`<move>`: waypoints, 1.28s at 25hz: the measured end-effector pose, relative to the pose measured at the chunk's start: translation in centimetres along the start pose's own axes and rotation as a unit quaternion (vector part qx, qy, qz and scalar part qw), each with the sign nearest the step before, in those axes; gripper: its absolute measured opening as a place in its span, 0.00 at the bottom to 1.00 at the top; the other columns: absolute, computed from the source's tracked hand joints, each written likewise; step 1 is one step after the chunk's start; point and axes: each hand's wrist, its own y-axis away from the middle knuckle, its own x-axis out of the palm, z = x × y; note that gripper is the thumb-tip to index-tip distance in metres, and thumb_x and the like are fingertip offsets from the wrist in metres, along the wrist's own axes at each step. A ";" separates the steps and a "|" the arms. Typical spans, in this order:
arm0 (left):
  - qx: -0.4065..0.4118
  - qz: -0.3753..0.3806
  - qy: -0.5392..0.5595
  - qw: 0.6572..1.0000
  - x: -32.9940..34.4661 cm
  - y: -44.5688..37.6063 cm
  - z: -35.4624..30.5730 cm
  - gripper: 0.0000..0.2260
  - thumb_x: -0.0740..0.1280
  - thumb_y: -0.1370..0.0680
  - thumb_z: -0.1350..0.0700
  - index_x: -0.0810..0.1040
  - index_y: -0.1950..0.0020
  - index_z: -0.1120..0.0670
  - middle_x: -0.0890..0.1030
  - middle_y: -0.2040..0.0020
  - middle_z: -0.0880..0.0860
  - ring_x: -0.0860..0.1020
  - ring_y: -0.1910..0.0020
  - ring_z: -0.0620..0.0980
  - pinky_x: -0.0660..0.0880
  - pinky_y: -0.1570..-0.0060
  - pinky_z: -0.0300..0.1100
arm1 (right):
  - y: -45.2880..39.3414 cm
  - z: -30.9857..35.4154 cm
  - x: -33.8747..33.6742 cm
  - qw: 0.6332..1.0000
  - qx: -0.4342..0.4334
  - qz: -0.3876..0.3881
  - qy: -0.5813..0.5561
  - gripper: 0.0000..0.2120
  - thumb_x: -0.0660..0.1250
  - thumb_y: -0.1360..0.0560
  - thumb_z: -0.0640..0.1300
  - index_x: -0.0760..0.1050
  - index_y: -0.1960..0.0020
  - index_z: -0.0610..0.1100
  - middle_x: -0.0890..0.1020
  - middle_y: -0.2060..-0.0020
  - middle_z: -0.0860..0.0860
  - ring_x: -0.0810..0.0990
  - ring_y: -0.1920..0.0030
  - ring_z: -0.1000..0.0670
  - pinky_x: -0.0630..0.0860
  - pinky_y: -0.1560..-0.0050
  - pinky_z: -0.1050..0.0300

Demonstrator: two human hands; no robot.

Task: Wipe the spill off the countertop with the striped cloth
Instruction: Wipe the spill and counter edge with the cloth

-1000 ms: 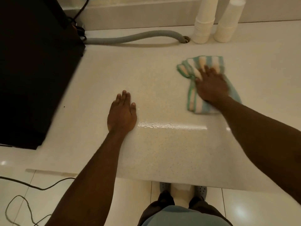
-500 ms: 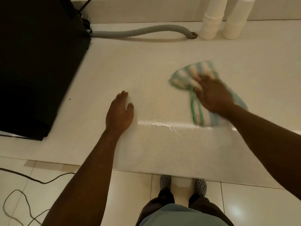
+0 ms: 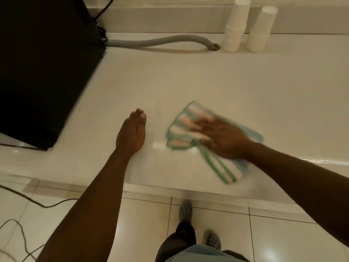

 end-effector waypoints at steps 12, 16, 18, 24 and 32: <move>-0.091 0.003 -0.074 0.993 0.0 6.3 -0.7 0.29 0.44 0.18 0.40 0.59 0.22 0.54 0.60 0.22 0.57 0.59 0.23 0.55 0.50 0.26 0.45 | 0.3 8.9 1.4 0.999 0.008 0.028 -0.030 0.26 0.45 0.19 0.60 0.55 0.23 0.56 0.55 0.21 0.54 0.51 0.22 0.49 0.46 0.25 0.44; -0.018 0.010 -0.103 0.994 3.2 7.7 -2.1 0.28 0.46 0.18 0.42 0.57 0.22 0.56 0.57 0.21 0.54 0.54 0.21 0.51 0.46 0.24 0.44 | 6.0 4.7 0.9 0.996 0.076 -0.008 -0.051 0.24 0.46 0.18 0.57 0.55 0.23 0.56 0.55 0.21 0.55 0.51 0.22 0.51 0.46 0.24 0.46; 0.026 0.023 -0.168 0.985 5.1 7.9 -3.5 0.29 0.45 0.18 0.41 0.56 0.22 0.57 0.57 0.21 0.56 0.54 0.21 0.53 0.49 0.23 0.49 | 8.6 2.2 0.5 0.990 0.128 -0.021 -0.057 0.24 0.46 0.18 0.56 0.54 0.23 0.56 0.54 0.21 0.55 0.51 0.22 0.51 0.46 0.24 0.46; 0.085 0.048 -0.211 0.973 9.8 8.4 -8.0 0.29 0.51 0.18 0.44 0.51 0.21 0.57 0.52 0.19 0.53 0.51 0.21 0.51 0.48 0.24 0.46 | 17.2 -7.0 -0.4 0.960 0.274 -0.046 -0.044 0.24 0.49 0.17 0.53 0.55 0.22 0.52 0.55 0.21 0.52 0.54 0.22 0.48 0.50 0.25 0.45; 0.103 0.044 -0.267 0.957 11.1 8.9 -9.0 0.30 0.49 0.18 0.42 0.50 0.21 0.57 0.50 0.19 0.54 0.49 0.21 0.52 0.47 0.23 0.48 | 34.4 -16.0 -1.4 0.862 0.491 -0.128 -0.014 0.28 0.49 0.21 0.54 0.65 0.26 0.42 0.65 0.26 0.40 0.65 0.28 0.36 0.62 0.31 0.36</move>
